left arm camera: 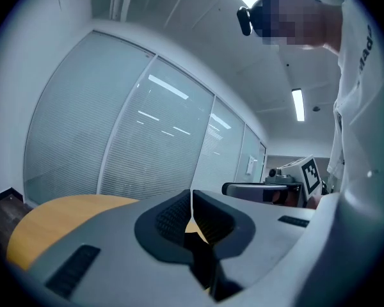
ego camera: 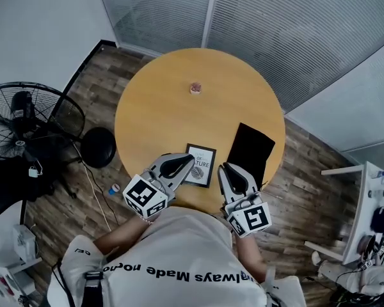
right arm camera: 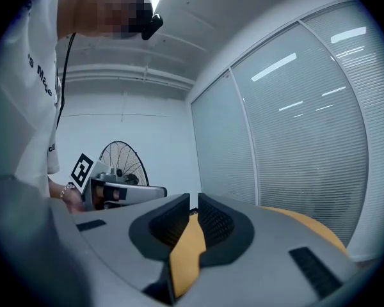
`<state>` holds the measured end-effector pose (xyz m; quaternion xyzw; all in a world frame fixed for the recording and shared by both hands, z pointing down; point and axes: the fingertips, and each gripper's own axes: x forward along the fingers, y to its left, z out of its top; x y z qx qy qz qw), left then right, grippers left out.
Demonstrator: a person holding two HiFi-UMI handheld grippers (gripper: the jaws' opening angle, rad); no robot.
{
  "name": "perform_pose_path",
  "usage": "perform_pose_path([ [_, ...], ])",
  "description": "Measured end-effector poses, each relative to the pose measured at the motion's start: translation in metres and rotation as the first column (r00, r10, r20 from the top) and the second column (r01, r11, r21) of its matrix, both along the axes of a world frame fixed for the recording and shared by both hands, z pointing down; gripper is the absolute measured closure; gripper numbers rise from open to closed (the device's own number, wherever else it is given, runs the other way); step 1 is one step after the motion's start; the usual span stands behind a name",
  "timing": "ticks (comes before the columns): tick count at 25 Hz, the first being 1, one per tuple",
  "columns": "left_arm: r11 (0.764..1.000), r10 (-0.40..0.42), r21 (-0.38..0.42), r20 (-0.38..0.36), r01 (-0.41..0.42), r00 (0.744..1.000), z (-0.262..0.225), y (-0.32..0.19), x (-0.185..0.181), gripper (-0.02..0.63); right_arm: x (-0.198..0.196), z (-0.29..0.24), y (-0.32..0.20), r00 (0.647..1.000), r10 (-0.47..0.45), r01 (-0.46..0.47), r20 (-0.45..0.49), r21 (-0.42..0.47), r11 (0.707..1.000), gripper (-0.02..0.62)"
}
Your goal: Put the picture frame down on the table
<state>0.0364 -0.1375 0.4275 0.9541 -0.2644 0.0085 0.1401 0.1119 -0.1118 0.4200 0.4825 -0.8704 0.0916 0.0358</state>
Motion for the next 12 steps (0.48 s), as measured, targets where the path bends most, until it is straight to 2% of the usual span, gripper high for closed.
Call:
perform_pose_path([
  [5,0.998,0.002,0.056,-0.002,-0.002,1.0,-0.023,0.002,0.001,0.574,0.002,-0.022,0.002,1.0,-0.008,0.007,0.012,0.021,1.0,0.535],
  [12,0.997,-0.002,0.075,-0.015,0.003,1.0,-0.037,0.005,-0.001,0.572,-0.001,-0.047,0.007,1.0,-0.023,0.021,0.021,0.062,0.998,0.535],
])
